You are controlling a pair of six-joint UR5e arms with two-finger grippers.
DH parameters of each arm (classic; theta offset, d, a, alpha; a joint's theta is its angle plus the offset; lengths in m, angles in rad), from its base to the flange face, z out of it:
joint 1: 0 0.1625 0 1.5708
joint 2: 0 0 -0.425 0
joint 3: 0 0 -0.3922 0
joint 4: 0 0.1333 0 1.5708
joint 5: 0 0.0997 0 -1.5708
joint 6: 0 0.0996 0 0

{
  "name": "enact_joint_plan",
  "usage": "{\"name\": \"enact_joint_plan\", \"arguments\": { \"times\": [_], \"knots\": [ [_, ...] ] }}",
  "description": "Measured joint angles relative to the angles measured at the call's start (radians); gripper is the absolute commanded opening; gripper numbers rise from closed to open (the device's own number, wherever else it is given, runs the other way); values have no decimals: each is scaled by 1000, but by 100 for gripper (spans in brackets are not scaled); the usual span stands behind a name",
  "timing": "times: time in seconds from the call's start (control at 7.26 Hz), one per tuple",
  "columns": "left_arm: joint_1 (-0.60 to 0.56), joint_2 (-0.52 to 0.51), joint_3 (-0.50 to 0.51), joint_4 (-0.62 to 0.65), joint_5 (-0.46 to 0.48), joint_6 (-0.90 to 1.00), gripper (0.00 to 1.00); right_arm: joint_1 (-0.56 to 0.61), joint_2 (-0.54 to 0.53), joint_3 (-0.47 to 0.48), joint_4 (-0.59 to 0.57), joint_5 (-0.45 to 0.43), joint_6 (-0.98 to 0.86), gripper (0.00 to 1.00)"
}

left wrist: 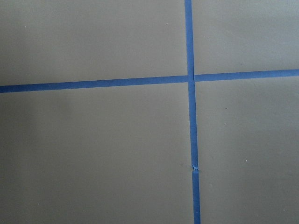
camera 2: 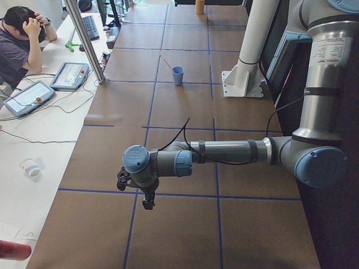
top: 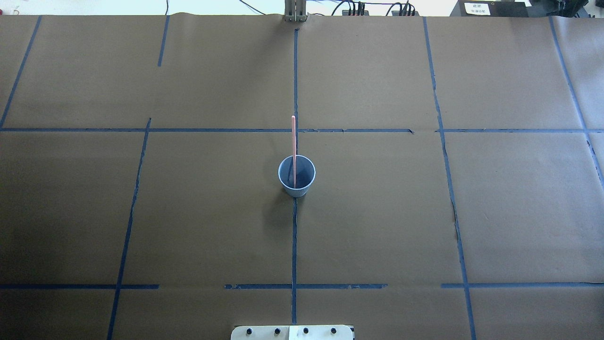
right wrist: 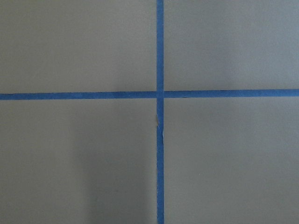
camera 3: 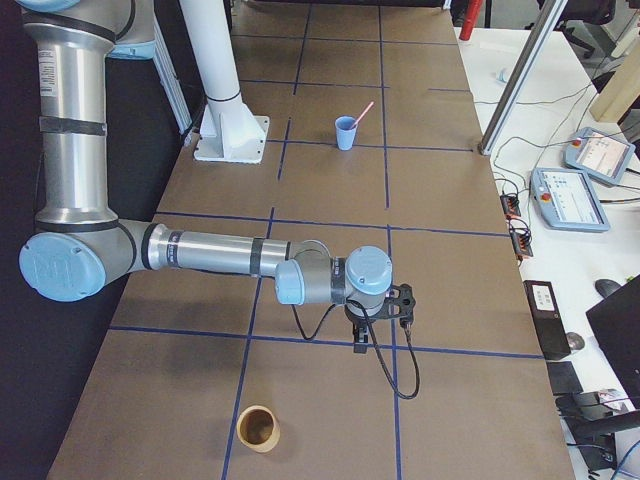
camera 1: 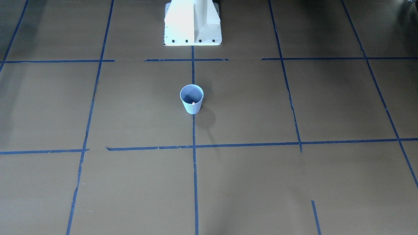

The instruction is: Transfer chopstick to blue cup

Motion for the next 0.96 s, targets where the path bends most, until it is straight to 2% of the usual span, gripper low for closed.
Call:
{"name": "enact_joint_plan", "arguments": {
  "times": [0.96],
  "knots": [
    [0, -2, -1, 0, 0, 1, 100, 3, -2, 7, 2, 0, 10, 100]
  ]
}}
